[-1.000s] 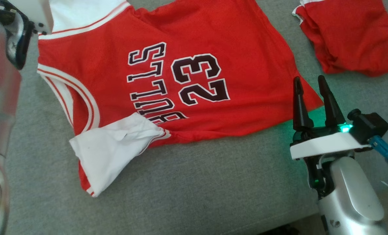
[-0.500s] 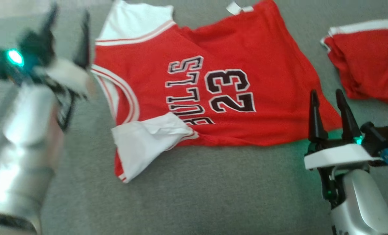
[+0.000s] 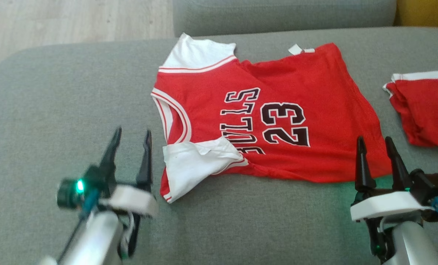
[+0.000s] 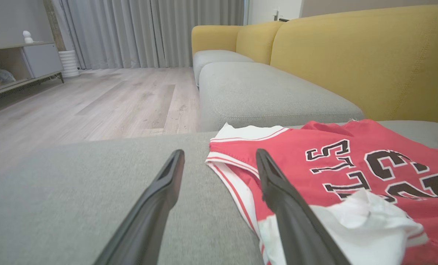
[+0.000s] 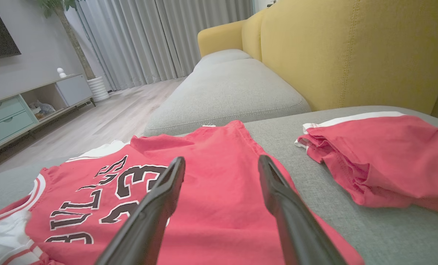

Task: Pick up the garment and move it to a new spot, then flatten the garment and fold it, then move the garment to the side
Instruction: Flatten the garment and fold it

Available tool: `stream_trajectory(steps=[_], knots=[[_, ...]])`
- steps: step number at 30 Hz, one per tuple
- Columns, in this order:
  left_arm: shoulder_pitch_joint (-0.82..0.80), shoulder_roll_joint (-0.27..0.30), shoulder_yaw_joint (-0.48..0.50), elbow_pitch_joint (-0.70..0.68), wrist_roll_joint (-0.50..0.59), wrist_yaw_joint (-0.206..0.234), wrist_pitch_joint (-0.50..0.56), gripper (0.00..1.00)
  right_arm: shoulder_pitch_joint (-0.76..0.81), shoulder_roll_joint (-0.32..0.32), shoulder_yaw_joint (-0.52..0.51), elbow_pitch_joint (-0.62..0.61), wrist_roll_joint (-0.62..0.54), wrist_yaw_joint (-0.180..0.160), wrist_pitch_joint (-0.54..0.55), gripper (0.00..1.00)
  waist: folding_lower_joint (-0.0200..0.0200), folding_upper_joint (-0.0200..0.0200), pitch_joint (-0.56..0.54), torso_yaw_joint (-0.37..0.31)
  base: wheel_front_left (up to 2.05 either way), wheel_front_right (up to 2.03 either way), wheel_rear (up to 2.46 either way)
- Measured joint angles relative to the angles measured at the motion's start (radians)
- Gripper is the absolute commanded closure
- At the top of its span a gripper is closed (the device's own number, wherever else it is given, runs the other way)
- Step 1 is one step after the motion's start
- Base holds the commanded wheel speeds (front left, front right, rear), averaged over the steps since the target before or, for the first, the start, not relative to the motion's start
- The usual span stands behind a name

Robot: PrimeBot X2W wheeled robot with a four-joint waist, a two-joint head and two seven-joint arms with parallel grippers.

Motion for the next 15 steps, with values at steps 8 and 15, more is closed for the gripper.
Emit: stream_trajectory(steps=[8, 15], knots=[[0.148, -0.034, 0.032, -0.099, 0.013, 0.021, 0.000, 0.00, 0.015, 0.000, -0.001, 0.000, 0.000, 0.000, 0.000, 0.00, 0.0003, 0.0000, -0.019, 0.017, 0.00, 0.00, 0.00], [0.121, -0.035, 0.002, -0.054, 0.016, -0.043, 0.037, 0.00, 0.014, 0.000, -0.002, -0.005, 0.000, 0.000, 0.000, 0.00, 0.0004, 0.0000, 0.008, 0.008, 0.00, 0.00, 0.00]])
